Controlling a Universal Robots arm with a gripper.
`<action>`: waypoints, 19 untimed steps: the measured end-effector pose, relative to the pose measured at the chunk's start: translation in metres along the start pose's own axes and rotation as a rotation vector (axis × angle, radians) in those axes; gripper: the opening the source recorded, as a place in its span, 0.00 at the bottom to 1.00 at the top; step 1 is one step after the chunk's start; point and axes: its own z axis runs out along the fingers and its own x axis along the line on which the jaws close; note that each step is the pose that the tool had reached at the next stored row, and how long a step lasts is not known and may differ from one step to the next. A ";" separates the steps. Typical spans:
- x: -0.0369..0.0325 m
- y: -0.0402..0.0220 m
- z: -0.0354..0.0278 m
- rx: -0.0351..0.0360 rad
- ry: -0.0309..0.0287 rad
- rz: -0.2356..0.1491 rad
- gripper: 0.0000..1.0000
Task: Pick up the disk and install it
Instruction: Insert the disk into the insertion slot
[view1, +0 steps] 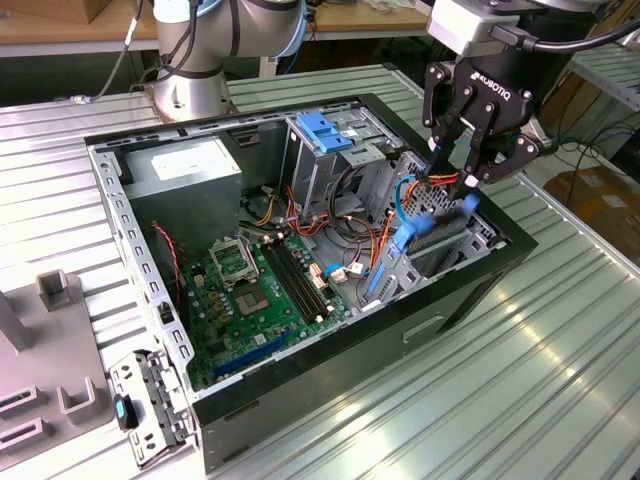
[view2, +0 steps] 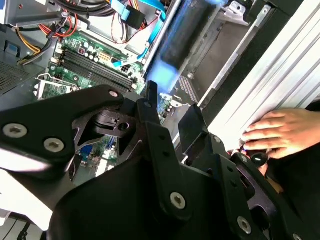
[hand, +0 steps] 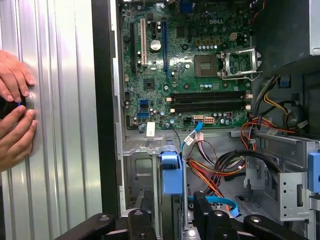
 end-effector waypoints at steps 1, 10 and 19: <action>0.0000 0.0000 0.0000 0.0000 0.0000 0.000 0.45; 0.0008 -0.0042 0.0068 0.0000 0.0000 0.000 0.18; 0.0046 -0.0132 0.0198 -0.0001 0.0004 0.000 0.11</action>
